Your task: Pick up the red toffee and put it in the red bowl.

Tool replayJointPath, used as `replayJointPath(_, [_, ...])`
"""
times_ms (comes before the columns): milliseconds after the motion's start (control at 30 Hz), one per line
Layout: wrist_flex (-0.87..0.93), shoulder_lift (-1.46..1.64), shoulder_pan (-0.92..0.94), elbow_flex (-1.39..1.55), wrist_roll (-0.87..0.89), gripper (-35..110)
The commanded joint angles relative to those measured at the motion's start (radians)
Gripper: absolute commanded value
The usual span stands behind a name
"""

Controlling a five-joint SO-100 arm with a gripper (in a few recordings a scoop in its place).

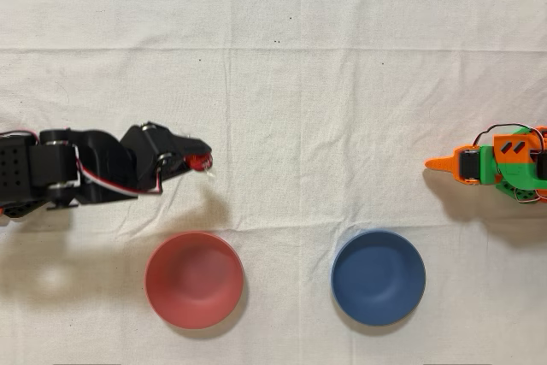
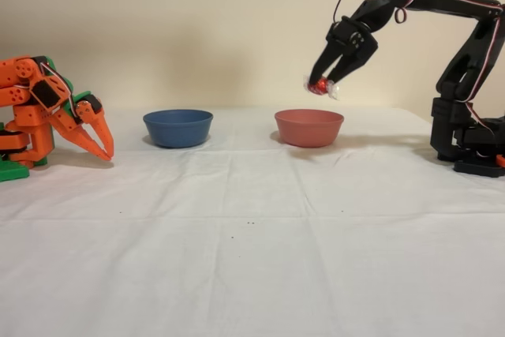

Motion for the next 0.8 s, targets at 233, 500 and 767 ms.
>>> replayJointPath(233, [-0.038,0.071,0.239,-0.063,-0.106,10])
replayJointPath(500, [-0.107,0.029,0.402,-0.057,-0.146,9])
replayJointPath(767, [-0.207,0.015,0.534,0.034,-0.198,9])
